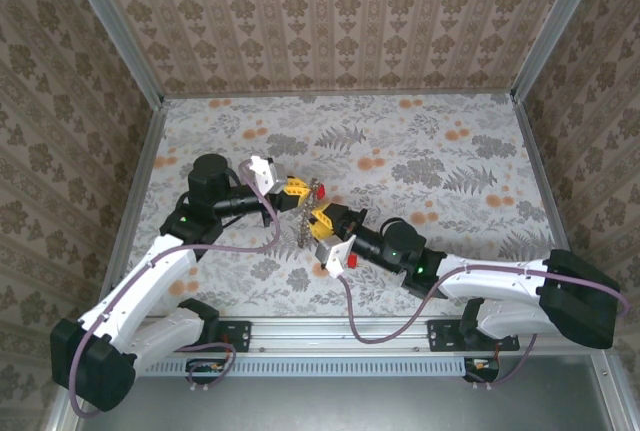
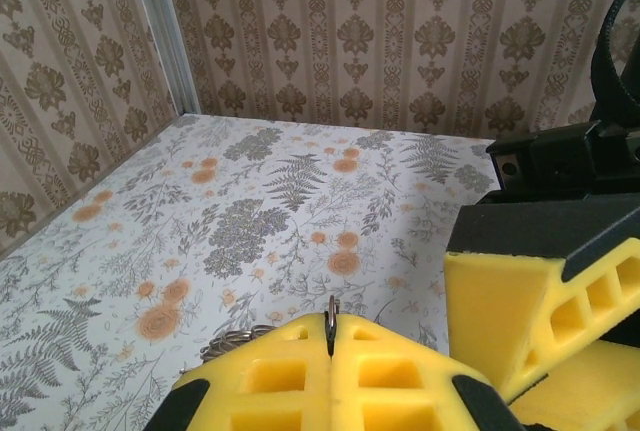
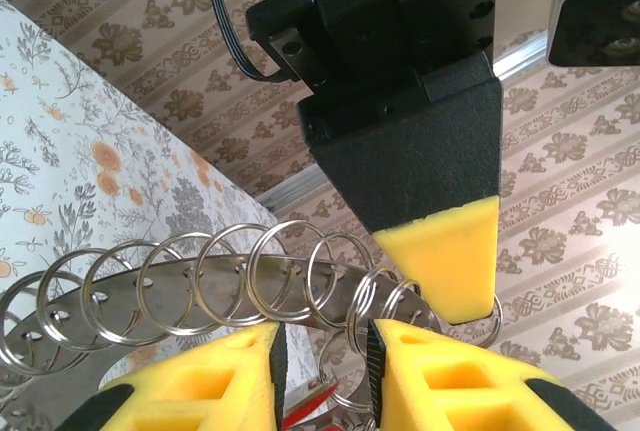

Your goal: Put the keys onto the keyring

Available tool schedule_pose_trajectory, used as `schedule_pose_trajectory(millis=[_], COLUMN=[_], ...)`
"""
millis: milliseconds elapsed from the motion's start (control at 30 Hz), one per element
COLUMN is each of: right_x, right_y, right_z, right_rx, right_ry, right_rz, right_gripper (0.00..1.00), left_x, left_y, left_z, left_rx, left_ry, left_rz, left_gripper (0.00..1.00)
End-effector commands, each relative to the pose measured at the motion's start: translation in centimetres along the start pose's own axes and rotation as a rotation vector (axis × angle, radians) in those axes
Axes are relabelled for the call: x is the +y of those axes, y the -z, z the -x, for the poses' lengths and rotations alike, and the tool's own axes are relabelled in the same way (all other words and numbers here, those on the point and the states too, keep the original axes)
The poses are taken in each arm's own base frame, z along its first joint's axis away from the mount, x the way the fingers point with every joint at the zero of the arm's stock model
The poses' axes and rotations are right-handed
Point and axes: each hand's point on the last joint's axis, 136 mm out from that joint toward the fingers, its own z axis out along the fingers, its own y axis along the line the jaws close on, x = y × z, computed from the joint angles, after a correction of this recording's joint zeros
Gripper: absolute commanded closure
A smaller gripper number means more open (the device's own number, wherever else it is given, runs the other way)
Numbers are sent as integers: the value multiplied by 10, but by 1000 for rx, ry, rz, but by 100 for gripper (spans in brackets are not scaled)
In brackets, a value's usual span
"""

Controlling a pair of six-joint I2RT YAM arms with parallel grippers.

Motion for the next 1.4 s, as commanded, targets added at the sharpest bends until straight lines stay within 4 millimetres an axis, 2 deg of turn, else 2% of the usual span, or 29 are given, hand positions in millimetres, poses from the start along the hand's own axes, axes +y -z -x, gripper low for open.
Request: schedule_pose_trajectory(millis=[0, 133, 700, 967, 1200, 1367], right_x=[-9, -6, -18, -11, -12, -12], right_y=[-6, -8, -16, -14, -10, -8], right_z=[16, 18, 29, 25, 23, 22], right_rx=[-54, -57, -66, -49, -36, -28], right_ry=[31, 67, 172, 179, 172, 156], right_rz=[-28, -19, -67, -29, -23, -1], right_gripper=[69, 67, 71, 85, 85, 93], left_x=[-2, -2, -2, -1, 0, 1], left_y=[1, 1, 0, 0, 0, 0], left_z=[24, 23, 19, 19, 18, 15], left_rx=[-49, -47, -42, -41, -38, -29], left_ry=[-31, -26, -10, -12, -7, -6], left_rz=[-11, -13, -13, -10, -4, 3], left_gripper=[100, 100, 100, 100, 100, 100])
